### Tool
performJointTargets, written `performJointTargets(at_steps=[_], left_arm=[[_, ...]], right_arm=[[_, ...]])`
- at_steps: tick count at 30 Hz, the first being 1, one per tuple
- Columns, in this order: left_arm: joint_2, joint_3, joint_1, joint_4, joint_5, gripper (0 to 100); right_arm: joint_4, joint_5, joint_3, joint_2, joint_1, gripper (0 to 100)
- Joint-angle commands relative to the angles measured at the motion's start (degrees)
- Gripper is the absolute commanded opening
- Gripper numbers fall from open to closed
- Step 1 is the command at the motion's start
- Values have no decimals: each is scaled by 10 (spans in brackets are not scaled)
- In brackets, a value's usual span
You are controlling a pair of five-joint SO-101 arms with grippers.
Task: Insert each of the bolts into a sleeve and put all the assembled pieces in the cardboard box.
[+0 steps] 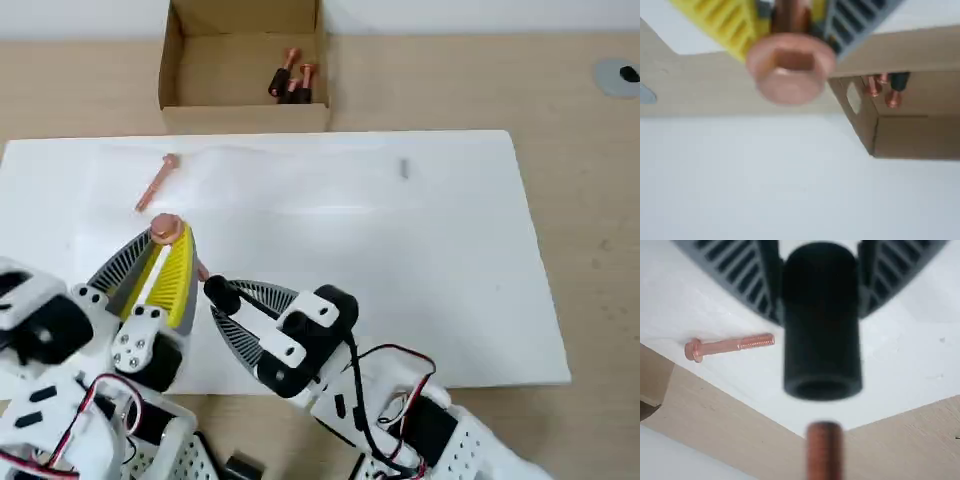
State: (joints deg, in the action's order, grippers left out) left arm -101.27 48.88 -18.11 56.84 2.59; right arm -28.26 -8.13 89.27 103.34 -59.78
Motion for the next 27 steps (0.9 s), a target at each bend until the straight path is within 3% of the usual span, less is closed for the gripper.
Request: performJointTargets(at_steps=[1,21,27], left_arm=[[22,-39,-9,-16,20,6],[26,-39,-9,4,47,7],[26,-39,-10,4,47,7]], right_arm=[[17,-5,6,95,-7,9],[20,-5,5,95,-6,9],[78,-5,18,95,17,9]])
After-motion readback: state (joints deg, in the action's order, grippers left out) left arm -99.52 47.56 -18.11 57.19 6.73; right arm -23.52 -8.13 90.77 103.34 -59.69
